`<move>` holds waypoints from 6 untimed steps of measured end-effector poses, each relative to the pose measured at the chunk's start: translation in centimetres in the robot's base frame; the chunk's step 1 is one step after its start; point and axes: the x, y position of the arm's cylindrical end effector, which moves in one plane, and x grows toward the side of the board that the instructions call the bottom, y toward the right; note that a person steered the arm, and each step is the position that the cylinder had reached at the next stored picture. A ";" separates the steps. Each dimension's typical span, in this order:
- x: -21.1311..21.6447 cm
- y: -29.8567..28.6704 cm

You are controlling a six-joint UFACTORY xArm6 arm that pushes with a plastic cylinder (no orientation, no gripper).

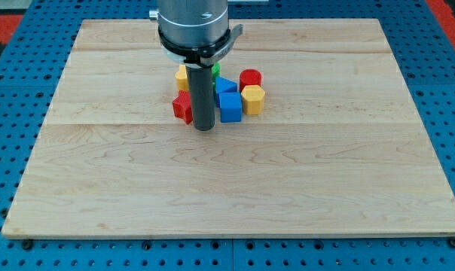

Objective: Place your arm at the bottom of the red star

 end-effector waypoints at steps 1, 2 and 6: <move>0.0 0.0; 1.3 0.2; 3.3 -1.4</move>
